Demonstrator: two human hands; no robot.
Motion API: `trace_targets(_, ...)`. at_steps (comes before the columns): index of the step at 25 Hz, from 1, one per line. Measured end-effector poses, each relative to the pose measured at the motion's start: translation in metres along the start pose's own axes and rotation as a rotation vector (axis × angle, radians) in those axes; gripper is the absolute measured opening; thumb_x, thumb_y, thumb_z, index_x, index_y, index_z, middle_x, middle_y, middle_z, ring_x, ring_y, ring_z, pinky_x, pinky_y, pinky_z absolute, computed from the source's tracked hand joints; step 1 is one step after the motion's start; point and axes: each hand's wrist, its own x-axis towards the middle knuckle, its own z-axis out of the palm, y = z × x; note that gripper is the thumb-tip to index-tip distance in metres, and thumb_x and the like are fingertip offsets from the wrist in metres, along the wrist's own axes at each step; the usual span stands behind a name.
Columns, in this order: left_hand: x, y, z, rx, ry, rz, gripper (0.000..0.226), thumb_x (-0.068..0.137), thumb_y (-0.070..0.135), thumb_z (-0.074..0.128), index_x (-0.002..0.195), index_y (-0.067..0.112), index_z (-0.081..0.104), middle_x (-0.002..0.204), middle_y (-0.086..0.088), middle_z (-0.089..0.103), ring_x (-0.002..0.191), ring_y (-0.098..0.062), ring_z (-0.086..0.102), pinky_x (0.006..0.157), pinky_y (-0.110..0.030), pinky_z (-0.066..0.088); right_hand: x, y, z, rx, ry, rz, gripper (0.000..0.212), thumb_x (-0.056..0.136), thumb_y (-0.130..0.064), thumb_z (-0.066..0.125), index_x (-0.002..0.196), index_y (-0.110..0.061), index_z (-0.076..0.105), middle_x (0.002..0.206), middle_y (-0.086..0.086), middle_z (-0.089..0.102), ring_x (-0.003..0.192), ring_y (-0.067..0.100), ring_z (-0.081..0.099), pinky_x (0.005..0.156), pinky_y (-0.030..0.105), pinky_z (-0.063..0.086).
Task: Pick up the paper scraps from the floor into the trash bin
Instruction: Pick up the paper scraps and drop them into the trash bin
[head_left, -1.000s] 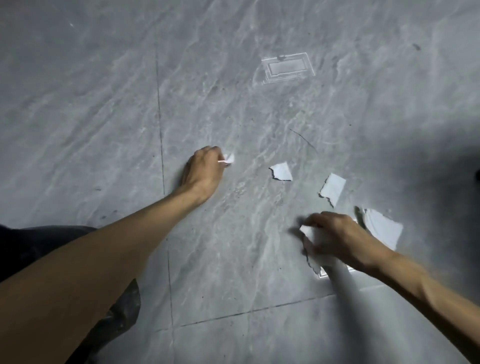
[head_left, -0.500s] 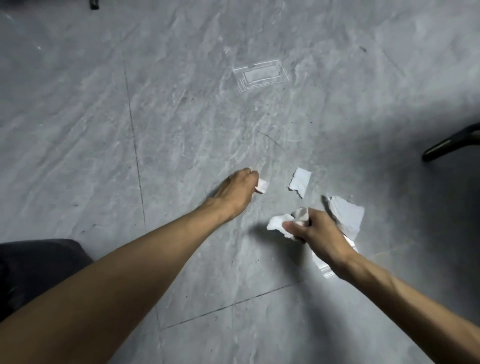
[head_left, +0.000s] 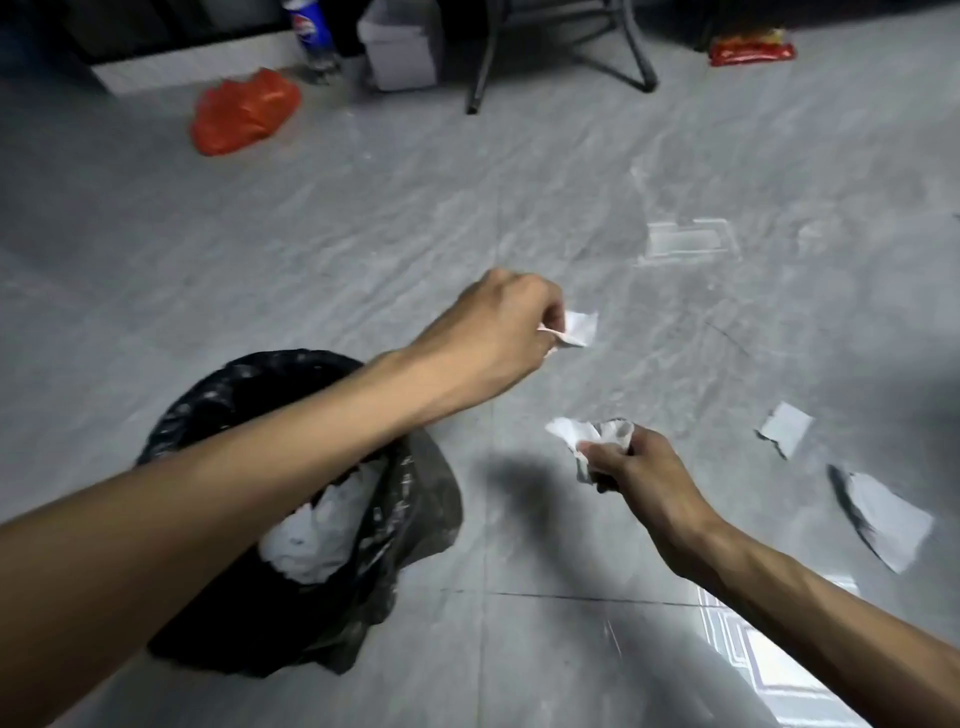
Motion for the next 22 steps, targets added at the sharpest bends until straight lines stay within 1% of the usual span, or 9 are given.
trace_targets(2, -0.044, -0.026, -0.043, 0.050, 0.030, -0.089, 0.011, 0.077, 0.016, 0.064, 0.084, 0.022, 0.070, 0.085, -0.005, 0.072, 0.080, -0.020, 0.061, 0.067, -0.026, 0.041, -0.003, -0.028, 0.041, 0.003, -0.017, -0.128, 0.017, 0.082, -0.011, 0.062, 0.080, 0.003, 0.054, 0.065, 0.002, 0.058, 0.065, 0.017, 0.052, 0.064, 0.028, 0.044)
trace_targets(4, -0.090, -0.056, -0.060, 0.116, 0.002, -0.216, 0.013, 0.077, 0.016, 0.063, 0.085, 0.024, 0.069, 0.083, -0.002, 0.069, 0.078, -0.014, 0.054, 0.066, -0.023, 0.034, -0.008, -0.055, 0.074, 0.005, -0.035, -0.273, 0.013, 0.082, -0.012, 0.064, 0.083, -0.001, 0.058, 0.067, 0.002, 0.061, 0.066, 0.015, 0.056, 0.064, 0.026, 0.046)
trace_targets(8, -0.172, -0.113, -0.048, 0.139, -0.305, -0.525, 0.014, 0.079, 0.022, 0.064, 0.089, 0.032, 0.065, 0.083, 0.003, 0.056, 0.087, -0.019, 0.062, 0.069, -0.026, 0.043, -0.012, -0.097, 0.129, -0.053, -0.157, -0.535, 0.004, 0.082, -0.017, 0.066, 0.081, -0.016, 0.062, 0.070, -0.004, 0.065, 0.070, 0.017, 0.062, 0.069, 0.034, 0.049)
trace_targets(11, -0.198, -0.134, -0.037, 0.132, -0.502, -0.620, 0.031, 0.078, 0.026, 0.068, 0.109, 0.031, 0.063, 0.086, 0.005, 0.057, 0.091, -0.017, 0.059, 0.075, -0.030, 0.049, -0.002, -0.109, 0.157, -0.492, -0.249, -0.683, 0.014, 0.079, -0.019, 0.066, 0.093, -0.019, 0.066, 0.090, 0.001, 0.067, 0.085, 0.020, 0.064, 0.075, 0.028, 0.046)
trace_targets(13, -0.201, -0.138, -0.039, 0.139, -0.432, -0.640, 0.037, 0.078, 0.022, 0.064, 0.113, 0.034, 0.059, 0.089, 0.006, 0.052, 0.092, -0.016, 0.053, 0.073, -0.029, 0.044, 0.005, -0.111, 0.162, -0.803, -0.390, -0.675, 0.037, 0.079, -0.020, 0.070, 0.116, -0.020, 0.063, 0.109, 0.005, 0.061, 0.096, 0.020, 0.062, 0.082, 0.023, 0.045)
trace_targets(15, -0.194, -0.132, -0.045, 0.133, -0.301, -0.644, 0.035, 0.076, 0.021, 0.059, 0.107, 0.037, 0.055, 0.098, 0.005, 0.053, 0.098, -0.019, 0.053, 0.079, -0.032, 0.045, 0.005, -0.112, 0.155, -0.779, -0.418, -0.619, 0.052, 0.079, -0.018, 0.073, 0.129, -0.021, 0.058, 0.117, 0.002, 0.058, 0.094, 0.017, 0.066, 0.083, 0.020, 0.047)
trace_targets(17, -0.177, -0.115, -0.050, 0.127, -0.181, -0.588, 0.031, 0.074, 0.022, 0.056, 0.100, 0.038, 0.052, 0.104, 0.006, 0.057, 0.098, -0.021, 0.056, 0.085, -0.038, 0.048, 0.002, -0.112, 0.136, -0.589, -0.358, -0.577, 0.044, 0.081, -0.011, 0.070, 0.123, -0.022, 0.062, 0.114, -0.005, 0.062, 0.089, 0.011, 0.069, 0.079, 0.020, 0.053)
trace_targets(20, -0.136, -0.080, -0.044, 0.113, -0.066, -0.436, 0.029, 0.074, 0.020, 0.052, 0.100, 0.032, 0.054, 0.104, 0.005, 0.060, 0.099, -0.022, 0.058, 0.088, -0.041, 0.048, 0.006, -0.104, 0.093, -0.401, -0.239, -0.476, 0.026, 0.083, -0.008, 0.065, 0.105, -0.021, 0.069, 0.094, -0.010, 0.069, 0.076, 0.009, 0.069, 0.070, 0.023, 0.054)
trace_targets(22, -0.103, -0.055, -0.031, 0.082, -0.057, -0.325, 0.028, 0.075, 0.020, 0.051, 0.101, 0.028, 0.055, 0.104, 0.004, 0.061, 0.099, -0.022, 0.058, 0.089, -0.041, 0.048, 0.013, -0.090, 0.049, -0.367, -0.136, -0.411, 0.016, 0.085, -0.010, 0.062, 0.096, -0.019, 0.070, 0.080, -0.008, 0.068, 0.066, 0.006, 0.067, 0.060, 0.014, 0.048)
